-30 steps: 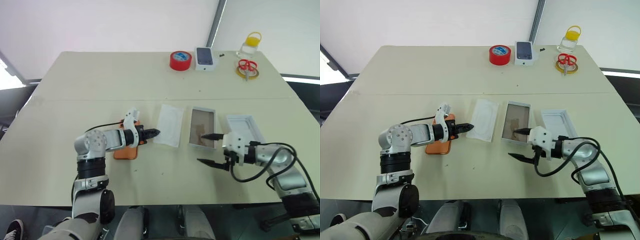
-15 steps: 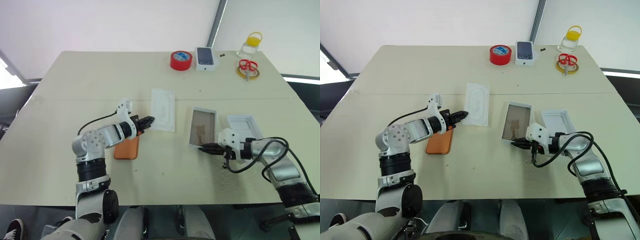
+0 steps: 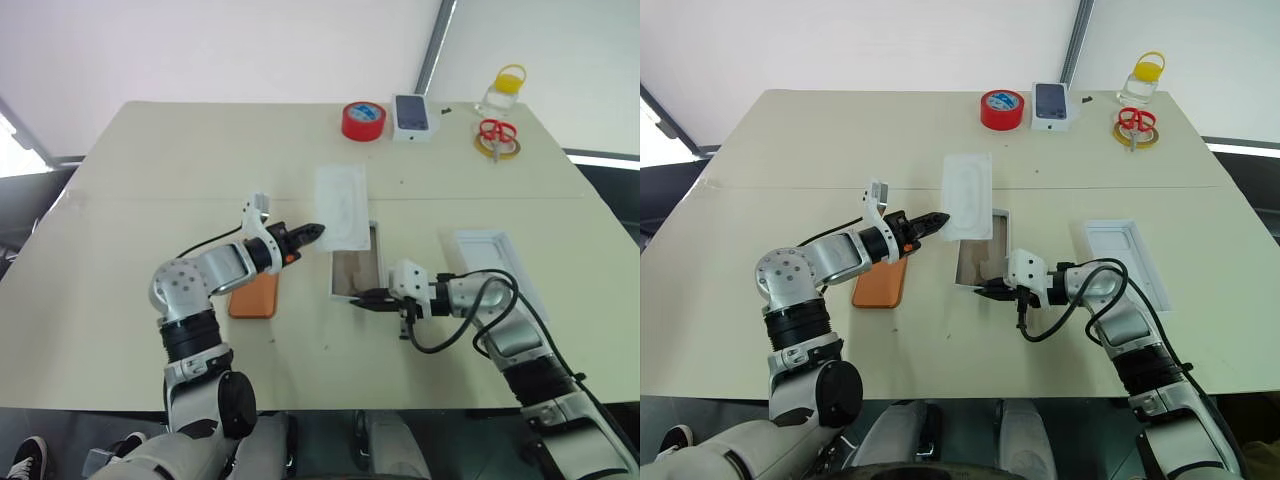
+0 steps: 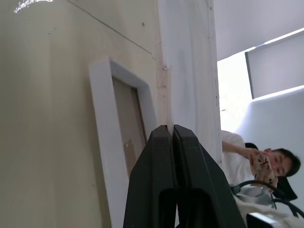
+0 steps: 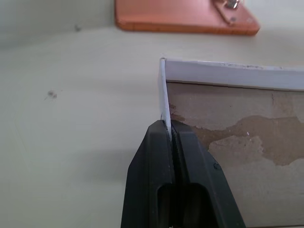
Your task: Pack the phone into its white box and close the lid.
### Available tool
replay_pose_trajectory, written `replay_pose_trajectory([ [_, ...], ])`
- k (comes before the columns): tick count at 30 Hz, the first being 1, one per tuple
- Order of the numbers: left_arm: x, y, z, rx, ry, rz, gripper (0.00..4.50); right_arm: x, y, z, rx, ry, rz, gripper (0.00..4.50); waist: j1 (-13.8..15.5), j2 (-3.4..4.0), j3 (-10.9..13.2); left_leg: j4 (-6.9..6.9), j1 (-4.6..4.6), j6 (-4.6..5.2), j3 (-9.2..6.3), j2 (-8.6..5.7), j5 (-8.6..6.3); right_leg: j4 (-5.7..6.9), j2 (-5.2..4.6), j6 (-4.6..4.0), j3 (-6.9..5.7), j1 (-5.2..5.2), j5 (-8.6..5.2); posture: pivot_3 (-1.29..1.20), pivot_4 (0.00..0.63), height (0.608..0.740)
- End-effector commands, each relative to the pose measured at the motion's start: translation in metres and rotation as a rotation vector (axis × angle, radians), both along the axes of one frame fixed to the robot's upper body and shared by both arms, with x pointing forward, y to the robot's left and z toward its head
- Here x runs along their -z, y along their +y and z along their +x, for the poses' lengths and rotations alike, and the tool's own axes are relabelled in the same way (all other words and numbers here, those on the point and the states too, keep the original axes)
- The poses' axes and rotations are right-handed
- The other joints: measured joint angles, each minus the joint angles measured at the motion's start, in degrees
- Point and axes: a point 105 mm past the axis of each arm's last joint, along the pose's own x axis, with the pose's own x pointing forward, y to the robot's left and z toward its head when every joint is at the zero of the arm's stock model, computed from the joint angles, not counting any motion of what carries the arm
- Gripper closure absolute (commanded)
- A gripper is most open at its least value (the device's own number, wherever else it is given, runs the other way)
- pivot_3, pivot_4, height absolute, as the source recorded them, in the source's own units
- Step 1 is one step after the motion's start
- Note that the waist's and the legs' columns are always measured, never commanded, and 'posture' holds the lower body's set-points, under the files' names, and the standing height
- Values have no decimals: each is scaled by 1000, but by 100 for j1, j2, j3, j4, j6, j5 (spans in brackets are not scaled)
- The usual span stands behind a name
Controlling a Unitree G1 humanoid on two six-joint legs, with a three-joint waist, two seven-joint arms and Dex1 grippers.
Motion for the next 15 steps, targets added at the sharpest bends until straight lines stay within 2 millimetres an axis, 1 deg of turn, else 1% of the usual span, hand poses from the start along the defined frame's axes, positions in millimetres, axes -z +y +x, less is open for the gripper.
replay_pose_trajectory([
  [1,-4,-9,-7,22,-24,14,4500,-12,-3,2,1,-54,6,4469,4,0,0,0,0,0,0,0,0,0,0,0,0,0,0,0,150,740],
  [5,-5,-9,-8,11,-33,9,4500,-16,-3,1,10,-46,29,4469,-6,-1,0,0,-1,0,0,0,0,0,0,-1,-1,0,0,0,150,740],
  [8,-3,-10,-7,6,-27,15,4500,-17,-2,1,11,-35,38,3565,-6,-1,0,0,0,0,-1,0,0,0,0,-1,-1,0,-1,0,150,740],
  [10,-1,-12,-9,21,-24,22,4500,-17,-3,2,26,-49,32,2670,-6,-1,0,0,0,0,0,-1,0,0,0,-1,-1,0,-1,0,150,740],
  [11,-1,-13,-9,23,-25,28,4500,-18,-4,2,28,-51,29,2018,-3,-1,0,0,0,0,0,-2,0,0,0,-1,-1,0,-1,0,150,740],
  [13,-1,-14,-12,38,-32,42,4500,-23,-9,3,43,-87,29,1087,-2,-1,0,0,0,0,0,-2,0,0,0,-2,0,0,-1,0,150,740],
  [14,0,-14,-12,43,-33,47,4500,-25,-11,3,51,-97,30,1005,1,-1,0,0,-1,0,0,-1,0,-1,0,-2,0,0,-1,0,150,740],
  [15,2,-14,-14,54,-30,61,4500,-30,-17,2,70,-78,50,1005,2,-1,0,0,-1,0,0,-1,0,0,0,-2,0,0,-1,0,150,740],
])
